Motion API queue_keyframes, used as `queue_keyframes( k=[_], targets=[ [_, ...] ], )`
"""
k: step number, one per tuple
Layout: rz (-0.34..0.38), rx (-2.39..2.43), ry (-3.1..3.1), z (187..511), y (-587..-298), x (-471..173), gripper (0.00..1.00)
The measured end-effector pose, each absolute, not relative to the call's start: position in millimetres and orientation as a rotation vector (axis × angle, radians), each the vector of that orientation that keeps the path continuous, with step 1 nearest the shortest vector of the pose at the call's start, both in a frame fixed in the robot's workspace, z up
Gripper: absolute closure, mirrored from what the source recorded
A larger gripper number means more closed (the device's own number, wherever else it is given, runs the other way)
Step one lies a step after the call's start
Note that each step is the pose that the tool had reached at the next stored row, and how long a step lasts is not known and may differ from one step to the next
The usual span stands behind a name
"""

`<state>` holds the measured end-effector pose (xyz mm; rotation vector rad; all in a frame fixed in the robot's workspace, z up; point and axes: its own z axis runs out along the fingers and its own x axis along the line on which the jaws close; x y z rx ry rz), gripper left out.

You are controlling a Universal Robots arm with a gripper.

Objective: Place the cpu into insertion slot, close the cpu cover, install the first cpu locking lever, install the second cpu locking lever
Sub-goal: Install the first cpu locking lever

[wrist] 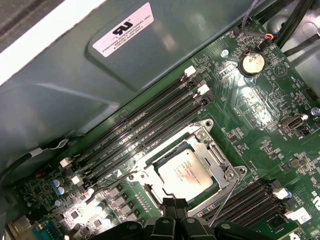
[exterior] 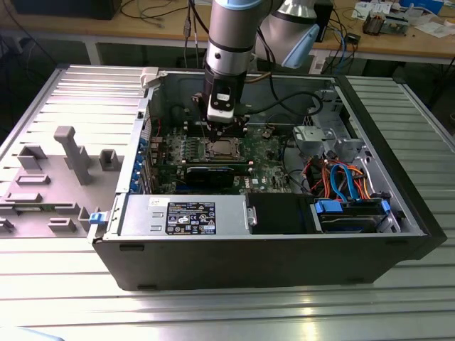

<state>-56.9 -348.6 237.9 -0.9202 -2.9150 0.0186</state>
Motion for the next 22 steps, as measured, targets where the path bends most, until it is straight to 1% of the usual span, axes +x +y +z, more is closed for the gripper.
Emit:
queue_keyframes(
  k=[22],
  targets=[
    [0.021,-0.867,-2.931,237.9,-348.6,-56.9,0.89]
  ],
)
